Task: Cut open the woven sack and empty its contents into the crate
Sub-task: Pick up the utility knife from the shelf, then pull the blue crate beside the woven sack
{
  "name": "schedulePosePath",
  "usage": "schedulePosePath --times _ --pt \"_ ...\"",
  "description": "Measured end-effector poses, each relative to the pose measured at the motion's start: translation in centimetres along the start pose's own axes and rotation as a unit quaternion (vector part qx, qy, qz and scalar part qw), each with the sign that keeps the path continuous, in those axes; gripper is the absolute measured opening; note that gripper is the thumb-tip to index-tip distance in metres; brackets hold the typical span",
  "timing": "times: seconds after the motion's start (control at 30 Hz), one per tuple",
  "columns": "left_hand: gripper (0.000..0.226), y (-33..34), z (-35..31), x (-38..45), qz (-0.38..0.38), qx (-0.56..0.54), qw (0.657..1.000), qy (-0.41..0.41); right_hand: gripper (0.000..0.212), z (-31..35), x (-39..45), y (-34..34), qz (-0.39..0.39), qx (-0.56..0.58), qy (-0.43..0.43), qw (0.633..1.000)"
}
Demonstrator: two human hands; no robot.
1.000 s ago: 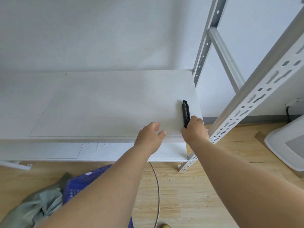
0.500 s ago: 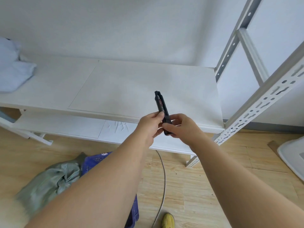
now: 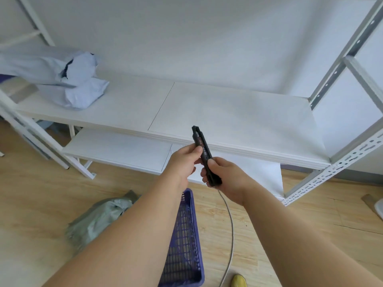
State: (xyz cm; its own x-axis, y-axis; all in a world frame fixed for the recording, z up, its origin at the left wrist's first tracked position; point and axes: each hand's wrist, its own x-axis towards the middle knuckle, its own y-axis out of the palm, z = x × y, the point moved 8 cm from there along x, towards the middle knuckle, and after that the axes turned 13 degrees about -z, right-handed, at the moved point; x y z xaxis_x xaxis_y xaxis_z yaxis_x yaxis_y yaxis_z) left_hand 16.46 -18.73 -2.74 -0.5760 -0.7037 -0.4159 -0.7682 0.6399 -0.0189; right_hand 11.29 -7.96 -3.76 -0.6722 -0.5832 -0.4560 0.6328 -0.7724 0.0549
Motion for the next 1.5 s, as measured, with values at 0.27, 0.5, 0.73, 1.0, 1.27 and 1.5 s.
schedulePosePath --times 0.27,0.5,0.73,1.0,1.27,1.5 --pt "0.020 -5.9 2.4 -2.2 0.017 0.018 0.999 -0.021 0.044 -3.6 -3.4 4.5 -0.146 -0.019 0.047 0.988" --pt "0.022 -7.4 4.0 -3.6 0.013 0.015 1.000 -0.023 0.053 -4.6 -5.1 5.3 -0.148 -0.074 0.053 0.985" --pt "0.018 -7.5 9.6 -5.2 0.005 -0.002 1.000 -0.028 0.038 -9.0 -5.2 5.4 -0.090 -0.111 0.014 0.990" --pt "0.033 -14.4 23.1 -4.3 -0.112 0.092 0.978 -0.153 0.024 -19.7 -4.9 5.3 -0.135 -0.144 0.083 0.977" --pt "0.037 -21.6 31.2 -1.8 -0.089 0.226 0.961 -0.132 0.025 -31.5 -4.4 7.7 -0.203 -0.255 0.140 0.935" --pt "0.041 -22.5 40.5 2.1 -0.085 0.337 0.931 -0.110 0.010 -40.8 -0.3 6.1 -0.229 -0.329 0.148 0.904"
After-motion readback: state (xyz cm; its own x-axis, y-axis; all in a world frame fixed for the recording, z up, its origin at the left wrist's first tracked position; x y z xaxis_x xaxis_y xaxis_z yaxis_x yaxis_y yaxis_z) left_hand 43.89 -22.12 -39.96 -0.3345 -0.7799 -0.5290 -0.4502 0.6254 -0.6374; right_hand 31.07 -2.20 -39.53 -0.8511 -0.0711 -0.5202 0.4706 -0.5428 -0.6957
